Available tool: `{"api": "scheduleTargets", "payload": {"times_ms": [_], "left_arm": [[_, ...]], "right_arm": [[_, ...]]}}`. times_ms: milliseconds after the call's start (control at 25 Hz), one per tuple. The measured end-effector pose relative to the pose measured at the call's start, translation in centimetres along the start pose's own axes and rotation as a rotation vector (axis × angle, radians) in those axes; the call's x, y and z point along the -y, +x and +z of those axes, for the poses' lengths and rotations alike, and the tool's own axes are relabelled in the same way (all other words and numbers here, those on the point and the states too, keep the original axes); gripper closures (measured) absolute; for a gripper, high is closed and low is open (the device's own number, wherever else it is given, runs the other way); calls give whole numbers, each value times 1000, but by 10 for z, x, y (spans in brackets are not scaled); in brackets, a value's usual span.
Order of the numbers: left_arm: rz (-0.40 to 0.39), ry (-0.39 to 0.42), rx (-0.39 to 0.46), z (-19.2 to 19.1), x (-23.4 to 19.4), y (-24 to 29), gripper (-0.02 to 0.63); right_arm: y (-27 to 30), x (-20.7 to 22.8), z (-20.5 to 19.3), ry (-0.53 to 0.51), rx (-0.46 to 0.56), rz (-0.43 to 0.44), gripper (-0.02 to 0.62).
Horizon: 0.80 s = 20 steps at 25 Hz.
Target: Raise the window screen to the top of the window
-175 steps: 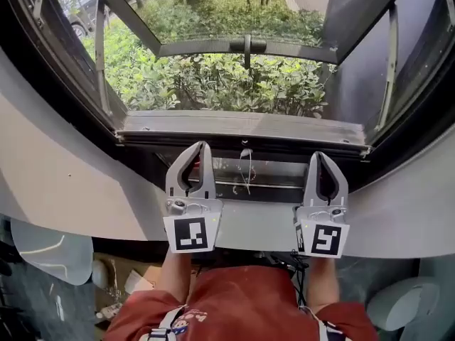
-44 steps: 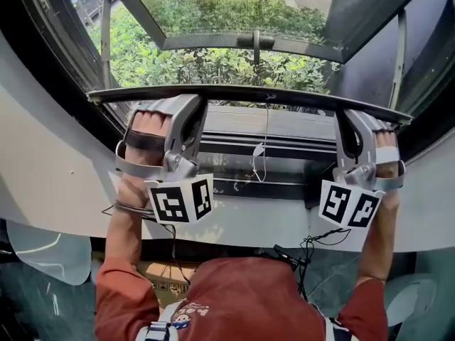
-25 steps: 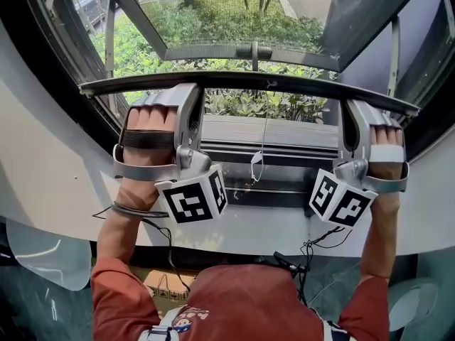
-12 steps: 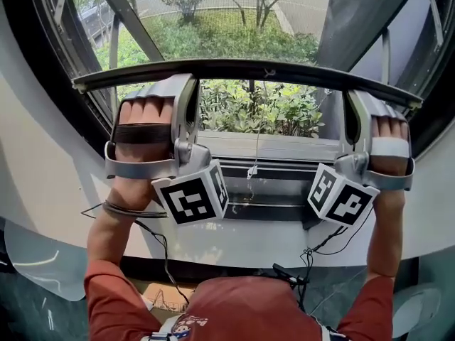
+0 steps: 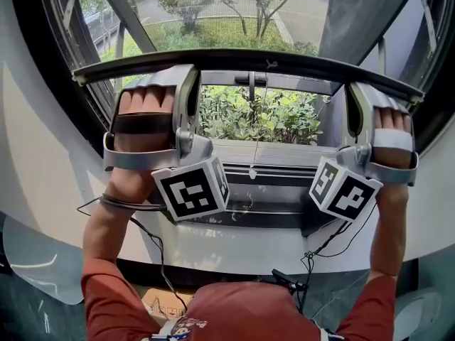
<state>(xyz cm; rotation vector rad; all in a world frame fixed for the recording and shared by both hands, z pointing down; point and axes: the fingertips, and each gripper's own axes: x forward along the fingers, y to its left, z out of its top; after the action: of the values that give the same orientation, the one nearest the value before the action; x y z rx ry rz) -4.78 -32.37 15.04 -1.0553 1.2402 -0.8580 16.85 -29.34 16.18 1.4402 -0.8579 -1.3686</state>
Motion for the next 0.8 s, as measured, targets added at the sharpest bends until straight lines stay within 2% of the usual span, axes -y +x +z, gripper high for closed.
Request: {"api": "scheduleTargets", "payload": {"times_ms": [200, 560, 800], "left_arm": [[12, 4, 7, 0, -19, 7, 561], [23, 44, -9, 2, -26, 8, 561], [49, 49, -17, 0, -62, 23, 561]], "right_arm": [[8, 20, -1, 0, -2, -15, 554], [10, 28, -5, -33, -19, 2, 555], [24, 65, -6, -57, -43, -17, 560]]}}
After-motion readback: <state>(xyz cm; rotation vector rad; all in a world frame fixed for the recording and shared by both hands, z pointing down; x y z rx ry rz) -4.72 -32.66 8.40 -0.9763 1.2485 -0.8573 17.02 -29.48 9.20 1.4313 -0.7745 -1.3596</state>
